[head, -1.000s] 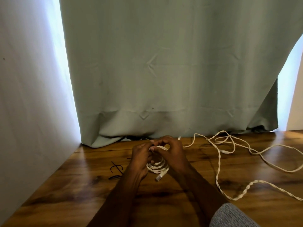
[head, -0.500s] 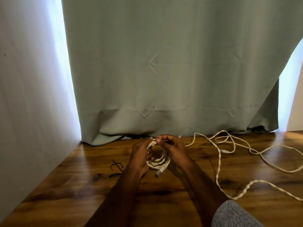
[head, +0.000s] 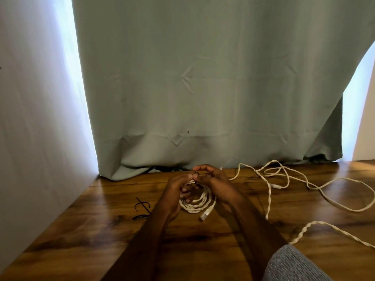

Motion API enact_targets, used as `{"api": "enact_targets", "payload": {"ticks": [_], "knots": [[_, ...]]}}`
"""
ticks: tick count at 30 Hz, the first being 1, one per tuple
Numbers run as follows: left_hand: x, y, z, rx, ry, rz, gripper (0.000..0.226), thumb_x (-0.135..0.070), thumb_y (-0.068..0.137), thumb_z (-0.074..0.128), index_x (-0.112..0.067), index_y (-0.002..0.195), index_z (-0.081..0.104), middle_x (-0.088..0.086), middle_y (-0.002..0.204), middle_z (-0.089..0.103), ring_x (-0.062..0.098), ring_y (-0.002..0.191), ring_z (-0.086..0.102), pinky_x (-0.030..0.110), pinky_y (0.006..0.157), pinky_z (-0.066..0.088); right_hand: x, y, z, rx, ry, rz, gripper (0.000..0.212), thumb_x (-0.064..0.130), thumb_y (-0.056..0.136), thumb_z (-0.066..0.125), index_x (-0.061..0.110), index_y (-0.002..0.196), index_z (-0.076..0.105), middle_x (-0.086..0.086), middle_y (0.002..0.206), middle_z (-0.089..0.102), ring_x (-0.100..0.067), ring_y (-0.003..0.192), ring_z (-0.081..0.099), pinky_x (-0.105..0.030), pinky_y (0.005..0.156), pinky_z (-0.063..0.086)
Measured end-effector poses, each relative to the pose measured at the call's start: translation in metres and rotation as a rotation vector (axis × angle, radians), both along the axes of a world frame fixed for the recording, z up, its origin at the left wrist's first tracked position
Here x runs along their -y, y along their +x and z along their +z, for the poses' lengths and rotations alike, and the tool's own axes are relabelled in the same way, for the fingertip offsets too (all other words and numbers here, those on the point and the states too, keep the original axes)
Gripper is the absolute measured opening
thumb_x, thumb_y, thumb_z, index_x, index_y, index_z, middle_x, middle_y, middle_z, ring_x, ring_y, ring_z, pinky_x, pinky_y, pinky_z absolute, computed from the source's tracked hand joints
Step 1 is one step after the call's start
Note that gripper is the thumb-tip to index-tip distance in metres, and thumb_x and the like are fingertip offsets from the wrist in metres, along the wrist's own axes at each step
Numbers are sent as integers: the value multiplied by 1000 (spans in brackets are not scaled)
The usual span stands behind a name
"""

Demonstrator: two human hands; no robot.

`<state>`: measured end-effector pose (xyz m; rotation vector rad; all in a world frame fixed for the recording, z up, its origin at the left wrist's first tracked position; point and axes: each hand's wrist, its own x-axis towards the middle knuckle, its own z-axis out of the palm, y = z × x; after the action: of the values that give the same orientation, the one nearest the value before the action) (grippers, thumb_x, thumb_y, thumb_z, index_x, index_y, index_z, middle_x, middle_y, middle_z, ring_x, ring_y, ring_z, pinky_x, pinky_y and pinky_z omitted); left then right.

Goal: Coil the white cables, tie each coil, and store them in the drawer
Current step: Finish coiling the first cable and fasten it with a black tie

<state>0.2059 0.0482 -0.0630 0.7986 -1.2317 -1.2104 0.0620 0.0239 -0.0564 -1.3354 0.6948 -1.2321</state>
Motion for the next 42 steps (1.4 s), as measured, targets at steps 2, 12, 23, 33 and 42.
{"api": "enact_targets", "payload": {"ticks": [2,12,23,33,42], "knots": [[1,-2,-3,98,-47,24,21,-12,88,63,8,96,67,10,64,62,16,48,48,22,45,33,0,0,-1,18,7,-23,19,3,91,69,5,109,73,-20,103,76,-32,96,74,-43,90,59],[6,-14,-11,128,-78,174,15,-13,97,61,-13,100,75,13,86,75,18,64,66,24,46,45,8,3,-7,110,31,-163,19,5,92,68,2,109,75,-13,103,78,-28,102,74,-41,96,57],[3,-17,-9,70,-152,173,14,-8,94,64,-18,93,54,9,81,66,10,55,59,18,40,38,11,-3,-1,210,110,-134,30,-7,90,64,1,118,66,-23,100,76,-34,88,75,-45,85,61],[5,-10,-11,-95,-8,-81,12,-6,95,58,-15,88,54,5,74,60,7,41,26,19,41,23,17,-16,-1,161,244,-199,29,-9,78,77,9,85,56,-19,79,71,-30,66,70,-47,72,58],[0,-12,-8,-88,35,-193,16,-16,88,60,-4,98,59,-2,52,41,5,38,24,19,41,18,18,-24,10,118,194,-506,68,-6,78,81,24,123,39,-18,90,71,-18,57,72,-31,52,57]]}}
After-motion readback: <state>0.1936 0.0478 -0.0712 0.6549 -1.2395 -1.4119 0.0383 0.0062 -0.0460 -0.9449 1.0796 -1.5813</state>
